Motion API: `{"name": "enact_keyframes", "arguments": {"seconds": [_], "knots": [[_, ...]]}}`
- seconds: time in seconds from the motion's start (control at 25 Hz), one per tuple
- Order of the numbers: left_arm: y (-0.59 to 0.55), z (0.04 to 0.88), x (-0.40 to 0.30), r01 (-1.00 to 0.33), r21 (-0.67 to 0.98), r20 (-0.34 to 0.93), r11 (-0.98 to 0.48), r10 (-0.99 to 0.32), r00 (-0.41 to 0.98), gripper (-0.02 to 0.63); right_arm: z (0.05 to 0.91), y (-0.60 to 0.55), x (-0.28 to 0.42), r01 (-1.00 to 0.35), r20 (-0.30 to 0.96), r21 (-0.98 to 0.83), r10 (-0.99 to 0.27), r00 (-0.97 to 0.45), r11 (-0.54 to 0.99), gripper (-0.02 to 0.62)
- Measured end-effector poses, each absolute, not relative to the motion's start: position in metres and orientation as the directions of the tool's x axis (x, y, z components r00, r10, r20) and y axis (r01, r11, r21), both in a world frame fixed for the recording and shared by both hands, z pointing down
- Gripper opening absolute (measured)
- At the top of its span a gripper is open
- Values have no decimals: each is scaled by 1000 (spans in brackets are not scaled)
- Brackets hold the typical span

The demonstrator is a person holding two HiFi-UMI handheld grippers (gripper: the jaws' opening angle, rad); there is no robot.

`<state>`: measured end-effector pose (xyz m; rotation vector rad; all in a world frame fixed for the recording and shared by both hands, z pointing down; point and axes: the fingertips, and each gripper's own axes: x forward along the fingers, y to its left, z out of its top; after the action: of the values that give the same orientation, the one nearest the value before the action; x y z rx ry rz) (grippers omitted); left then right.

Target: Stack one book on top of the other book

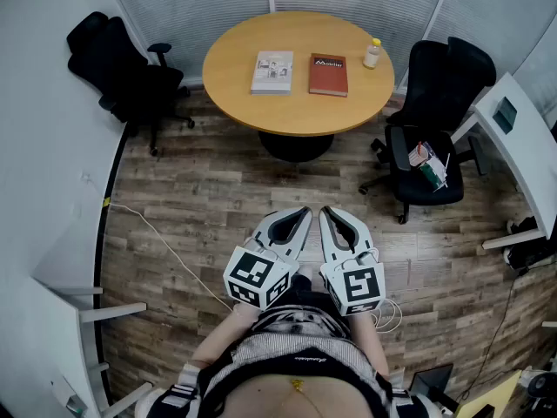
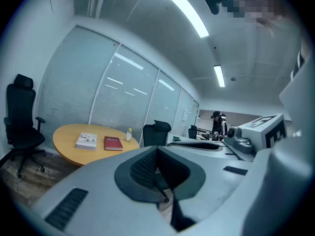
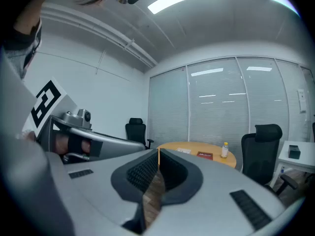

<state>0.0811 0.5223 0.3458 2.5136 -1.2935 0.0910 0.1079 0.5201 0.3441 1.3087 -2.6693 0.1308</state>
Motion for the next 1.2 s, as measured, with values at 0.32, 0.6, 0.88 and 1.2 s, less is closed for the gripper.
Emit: {"name": "enact_keyframes", "arguments": {"seconds": [0.32,0.6,0.88,1.2], "knots": [[518,350,86,-803,259,199,-536,-784,588,18,351,516,118,-781,172,-36,-766,-619,623,29],[499,354,80,-799,295,202,-525,-783,589,18,352,496,116,-776,164,-10,-764,-624,631,29],[447,355,70,-784,316,182,-534,-777,603,18,354,448,109,-797,171,-26,-783,-598,603,29],[366,351,51,-755,312,173,-577,-746,643,18,348,370,84,-807,166,2,-796,-583,591,29]]}}
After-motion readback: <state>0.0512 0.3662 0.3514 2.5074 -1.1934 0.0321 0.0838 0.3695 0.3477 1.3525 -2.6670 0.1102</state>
